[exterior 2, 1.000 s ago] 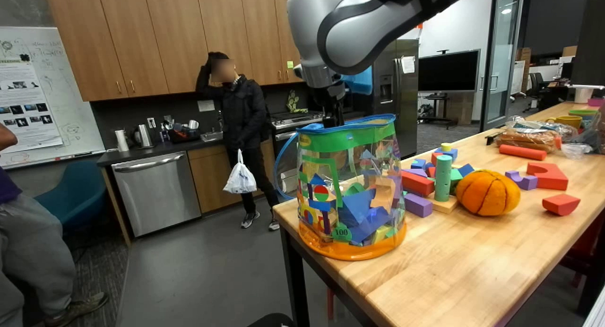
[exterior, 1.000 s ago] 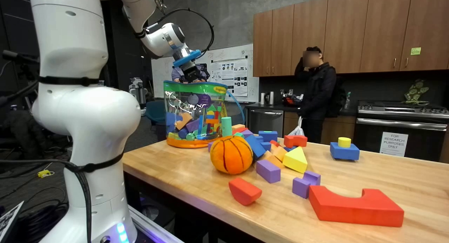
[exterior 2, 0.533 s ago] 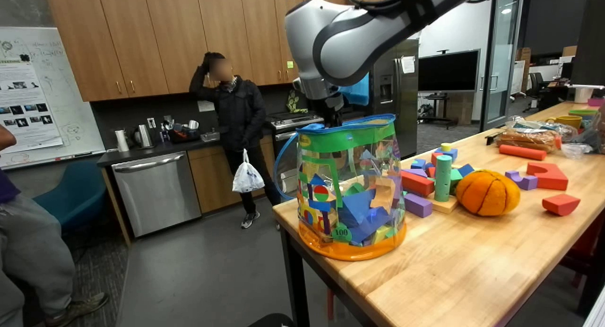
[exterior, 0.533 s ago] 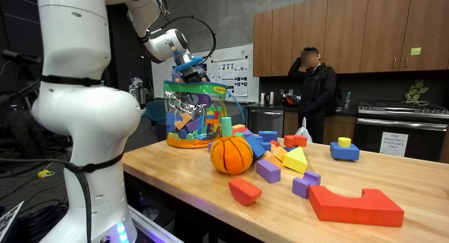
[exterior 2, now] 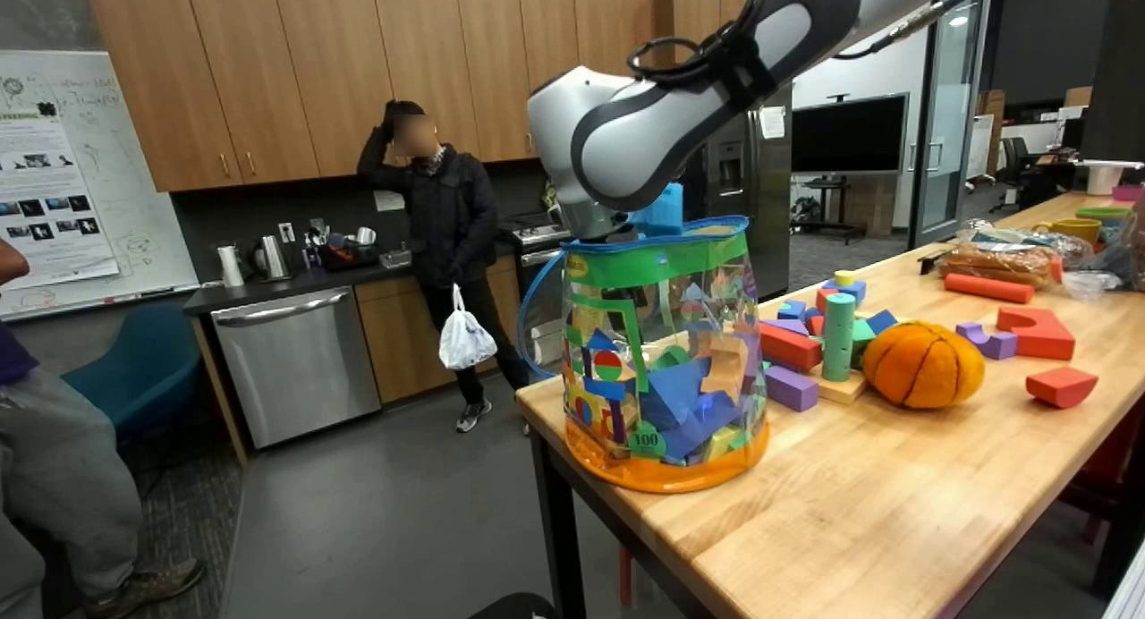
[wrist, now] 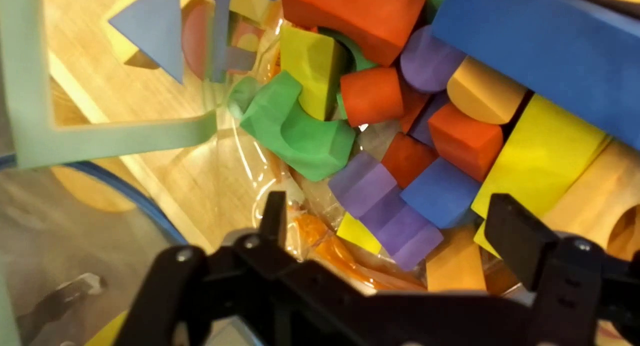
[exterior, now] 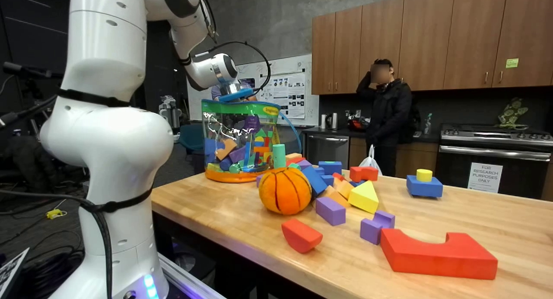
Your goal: Remove a purple block from the clear bag and put it on the table
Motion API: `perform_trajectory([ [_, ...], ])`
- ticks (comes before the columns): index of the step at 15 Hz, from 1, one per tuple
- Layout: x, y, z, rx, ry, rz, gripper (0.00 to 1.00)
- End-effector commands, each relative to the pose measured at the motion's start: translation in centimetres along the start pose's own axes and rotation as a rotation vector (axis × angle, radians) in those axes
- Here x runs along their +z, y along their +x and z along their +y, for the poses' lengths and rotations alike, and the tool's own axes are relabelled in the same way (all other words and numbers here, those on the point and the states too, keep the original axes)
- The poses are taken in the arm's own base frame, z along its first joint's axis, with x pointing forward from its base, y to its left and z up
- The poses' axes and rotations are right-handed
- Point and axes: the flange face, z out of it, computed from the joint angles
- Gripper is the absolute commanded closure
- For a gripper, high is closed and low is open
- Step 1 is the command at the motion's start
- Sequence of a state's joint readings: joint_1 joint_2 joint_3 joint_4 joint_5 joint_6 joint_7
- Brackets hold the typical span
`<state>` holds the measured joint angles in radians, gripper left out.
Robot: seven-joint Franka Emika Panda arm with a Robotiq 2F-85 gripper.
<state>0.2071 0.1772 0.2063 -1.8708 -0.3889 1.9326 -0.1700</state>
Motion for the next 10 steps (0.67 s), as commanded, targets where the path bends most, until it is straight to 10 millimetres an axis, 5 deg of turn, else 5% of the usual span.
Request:
perform_trajectory([
  [1, 1.9, 1.3, 0.2, -0.037, 0.067, -0.057, 0.0],
  [10, 4.3, -1.4, 1.3, 0.029, 0.183, -0.133, 0.0],
])
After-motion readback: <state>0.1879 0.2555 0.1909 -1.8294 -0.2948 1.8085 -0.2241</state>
